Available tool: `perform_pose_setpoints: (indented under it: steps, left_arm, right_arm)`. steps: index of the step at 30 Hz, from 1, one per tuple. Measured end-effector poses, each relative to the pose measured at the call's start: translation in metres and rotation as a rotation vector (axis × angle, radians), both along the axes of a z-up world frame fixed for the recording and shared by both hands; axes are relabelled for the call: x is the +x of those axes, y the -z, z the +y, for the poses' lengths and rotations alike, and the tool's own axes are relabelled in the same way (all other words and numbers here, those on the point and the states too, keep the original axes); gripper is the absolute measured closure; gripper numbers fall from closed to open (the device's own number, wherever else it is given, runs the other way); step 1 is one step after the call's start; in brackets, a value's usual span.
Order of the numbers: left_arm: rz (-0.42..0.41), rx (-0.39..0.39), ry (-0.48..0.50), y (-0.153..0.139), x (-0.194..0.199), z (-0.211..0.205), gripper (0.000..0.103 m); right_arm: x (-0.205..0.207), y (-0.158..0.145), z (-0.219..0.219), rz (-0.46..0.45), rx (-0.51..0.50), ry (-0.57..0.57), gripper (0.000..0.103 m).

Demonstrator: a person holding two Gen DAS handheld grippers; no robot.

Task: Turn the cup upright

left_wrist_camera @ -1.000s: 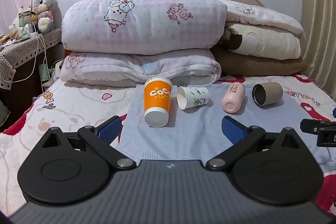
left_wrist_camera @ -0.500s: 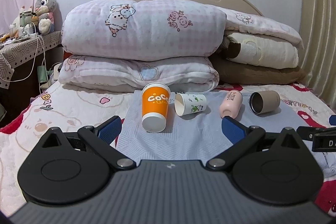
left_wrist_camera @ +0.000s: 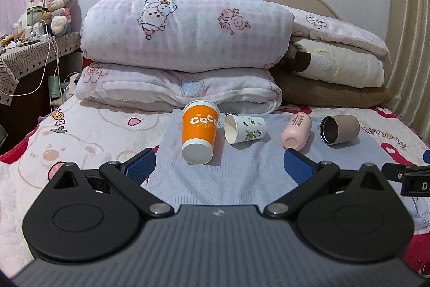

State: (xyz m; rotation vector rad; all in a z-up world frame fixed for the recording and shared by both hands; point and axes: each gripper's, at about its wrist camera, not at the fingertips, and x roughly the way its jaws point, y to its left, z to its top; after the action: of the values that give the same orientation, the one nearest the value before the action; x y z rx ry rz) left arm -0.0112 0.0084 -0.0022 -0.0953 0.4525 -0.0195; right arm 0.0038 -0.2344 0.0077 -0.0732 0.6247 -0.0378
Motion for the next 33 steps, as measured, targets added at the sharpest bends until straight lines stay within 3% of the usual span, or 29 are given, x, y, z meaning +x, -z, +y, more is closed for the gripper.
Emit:
perform_pose_setpoints:
  steps: [18, 33]
  left_arm:
    - [0.014, -0.001, -0.001, 0.004, 0.0003, 0.0033, 0.0]
    - [0.078, -0.004, -0.008, 0.0019, 0.0044, -0.0007, 0.0]
  right_arm:
    - [-0.0006, 0.0012, -0.0001, 0.009, -0.002, 0.002, 0.001]
    - [0.0005, 0.0036, 0.0007, 0.026, -0.001, -0.004, 0.001]
